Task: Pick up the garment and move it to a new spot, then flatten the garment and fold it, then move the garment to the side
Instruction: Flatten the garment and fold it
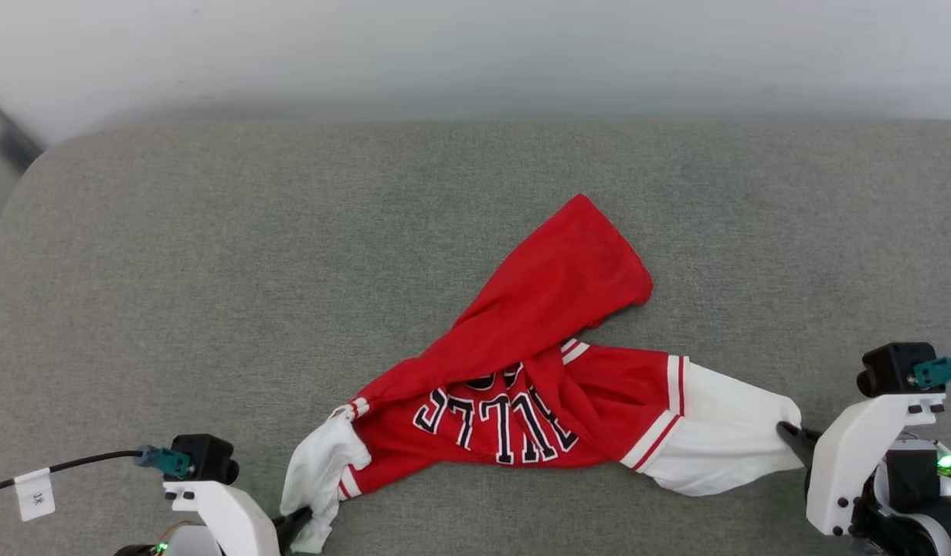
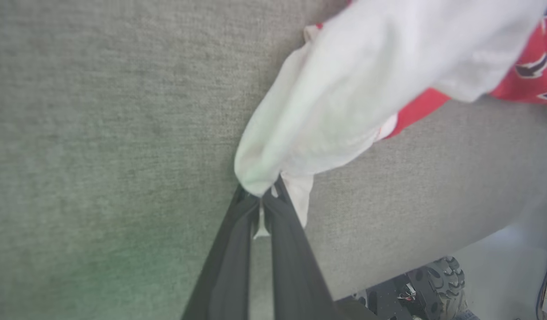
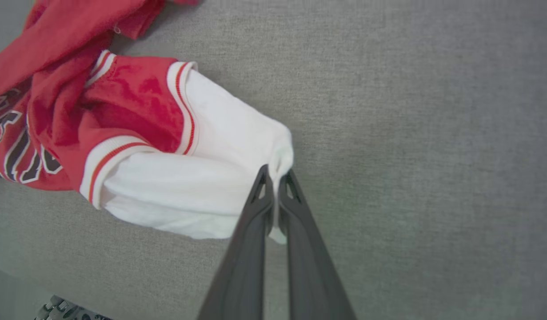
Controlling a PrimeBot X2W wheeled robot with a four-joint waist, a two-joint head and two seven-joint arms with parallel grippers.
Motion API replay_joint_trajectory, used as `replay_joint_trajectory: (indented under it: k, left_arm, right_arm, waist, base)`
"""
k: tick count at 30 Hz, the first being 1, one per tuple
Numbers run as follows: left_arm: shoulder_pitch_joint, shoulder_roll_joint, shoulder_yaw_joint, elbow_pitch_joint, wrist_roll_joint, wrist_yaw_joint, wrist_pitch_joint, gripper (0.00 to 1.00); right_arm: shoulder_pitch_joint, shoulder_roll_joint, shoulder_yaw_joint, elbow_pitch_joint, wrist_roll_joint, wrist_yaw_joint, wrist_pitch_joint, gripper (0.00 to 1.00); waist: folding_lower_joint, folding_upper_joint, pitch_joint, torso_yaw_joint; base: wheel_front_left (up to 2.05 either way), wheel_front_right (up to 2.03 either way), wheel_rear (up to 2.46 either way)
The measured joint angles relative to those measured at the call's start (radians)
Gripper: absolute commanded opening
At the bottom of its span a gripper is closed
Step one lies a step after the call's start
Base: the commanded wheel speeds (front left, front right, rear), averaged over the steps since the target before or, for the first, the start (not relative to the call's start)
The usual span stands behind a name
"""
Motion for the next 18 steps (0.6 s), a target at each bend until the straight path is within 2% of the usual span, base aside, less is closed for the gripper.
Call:
replay_joint_trajectory:
  k: [3,10,18]
  left_arm:
    - [0.0,-0.004,0.013,-0.042,0.001,-0.001,-0.028,0.0]
    - [-0.047,0.046,0.058,-0.183,0.034,0.016,-0.06,0.0]
    - [-0.234,0.071,0.098,-0.265,0.079,0.045,-0.063,0.0]
  right_arm:
    - [0.0,-0.007,-0.011,-0.005,0.0,0.0,-0.004,0.0]
    - [-0.009,-0.03,-0.028,-0.04,-0.008,0.0,-0.021,0.0]
    - [-0.104,-0.088,-0.047,-0.091,-0.018,0.0,-0.021,0.0]
  waist:
    - [0.0,0.0,-0.015,0.009]
    - [0.0,0.0,-0.057,0.021]
    - [0.0,0.0,-0.091,0.017]
  base:
    - [0.0,0.0,0.0]
    - [0.0,0.0,0.0]
    - [0.0,0.0,0.0]
